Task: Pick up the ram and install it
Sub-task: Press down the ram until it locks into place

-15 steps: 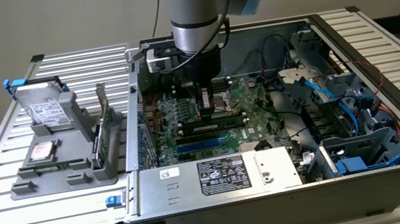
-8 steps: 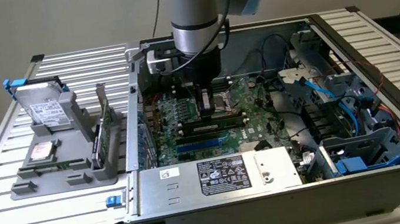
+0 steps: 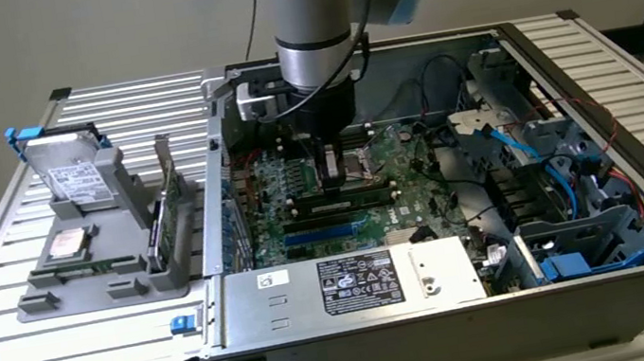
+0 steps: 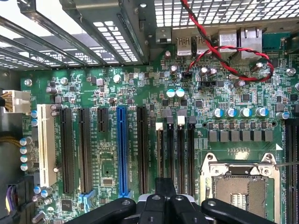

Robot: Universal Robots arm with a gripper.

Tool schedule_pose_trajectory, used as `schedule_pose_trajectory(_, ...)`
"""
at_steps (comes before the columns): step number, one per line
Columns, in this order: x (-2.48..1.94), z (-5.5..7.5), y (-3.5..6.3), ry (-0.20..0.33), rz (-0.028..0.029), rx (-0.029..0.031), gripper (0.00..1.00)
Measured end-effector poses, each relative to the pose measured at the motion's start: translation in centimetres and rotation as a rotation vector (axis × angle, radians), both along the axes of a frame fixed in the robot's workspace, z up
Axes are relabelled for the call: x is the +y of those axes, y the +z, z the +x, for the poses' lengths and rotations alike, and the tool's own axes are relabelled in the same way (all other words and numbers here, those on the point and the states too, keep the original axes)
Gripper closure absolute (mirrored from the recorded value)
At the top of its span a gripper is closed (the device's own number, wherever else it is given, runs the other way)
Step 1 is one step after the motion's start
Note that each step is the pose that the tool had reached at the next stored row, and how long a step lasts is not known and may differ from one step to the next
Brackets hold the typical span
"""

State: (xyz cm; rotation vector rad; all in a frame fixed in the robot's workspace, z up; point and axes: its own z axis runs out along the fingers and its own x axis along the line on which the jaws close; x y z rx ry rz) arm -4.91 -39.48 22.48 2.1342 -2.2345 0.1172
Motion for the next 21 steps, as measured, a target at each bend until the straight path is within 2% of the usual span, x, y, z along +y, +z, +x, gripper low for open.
schedule_pose_trajectory(1,0.02,0.0,0.11,0.0,0.0017,-0.0013,0.89)
schedule_pose_trajectory(6,0.0,0.7,0.83,0.0,-0.0001,-0.0001,0.89)
schedule_pose_trajectory(15,-0.01,1.7,1.44,0.0,0.0,0.0016,0.89)
schedule_pose_trajectory(21,-0.05,1.8,1.48,0.0,0.0,0.003,0.89)
